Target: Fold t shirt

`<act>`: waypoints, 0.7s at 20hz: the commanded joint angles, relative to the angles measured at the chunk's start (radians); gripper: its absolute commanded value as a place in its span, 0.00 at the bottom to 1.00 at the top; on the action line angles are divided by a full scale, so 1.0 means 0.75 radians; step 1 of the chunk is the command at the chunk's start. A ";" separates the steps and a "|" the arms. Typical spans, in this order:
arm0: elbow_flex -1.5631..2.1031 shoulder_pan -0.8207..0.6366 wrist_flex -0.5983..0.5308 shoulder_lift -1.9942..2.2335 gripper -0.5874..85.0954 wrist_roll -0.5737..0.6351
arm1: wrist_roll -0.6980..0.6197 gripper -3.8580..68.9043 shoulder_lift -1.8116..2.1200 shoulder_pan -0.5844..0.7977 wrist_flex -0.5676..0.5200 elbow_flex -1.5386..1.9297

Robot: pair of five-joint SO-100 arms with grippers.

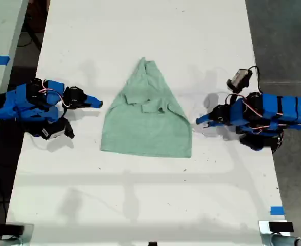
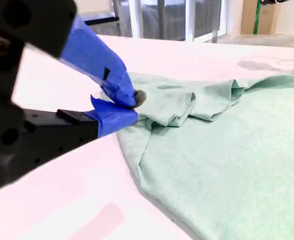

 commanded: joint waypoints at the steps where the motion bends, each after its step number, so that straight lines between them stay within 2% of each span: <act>1: 0.010 0.018 0.006 0.008 0.01 -0.020 | 0.092 0.43 -0.822 -0.153 -0.115 -0.472; 3: 0.010 0.022 0.006 0.008 0.01 -0.022 | 0.149 0.41 -1.188 -0.217 -0.149 -0.673; 4: 0.010 0.022 0.006 0.008 0.01 -0.022 | 0.149 0.39 -1.297 -0.225 -0.211 -0.704; 5: 0.010 0.022 0.008 0.008 0.01 -0.022 | 0.157 0.34 -1.374 -0.233 -0.272 -0.708; 7: 0.010 0.022 0.008 0.008 0.01 -0.022 | 0.180 0.13 -1.454 -0.241 -0.331 -0.697; 10: 0.010 0.022 0.008 0.008 0.01 -0.022 | 0.100 0.05 -1.415 -0.198 -0.468 -0.542; 12: 0.010 0.025 0.008 0.008 0.01 -0.022 | 0.127 0.03 -1.284 -0.196 -0.454 -0.450; 14: 0.010 0.022 0.008 0.008 0.01 -0.022 | 0.196 0.03 -1.123 -0.182 -0.274 -0.444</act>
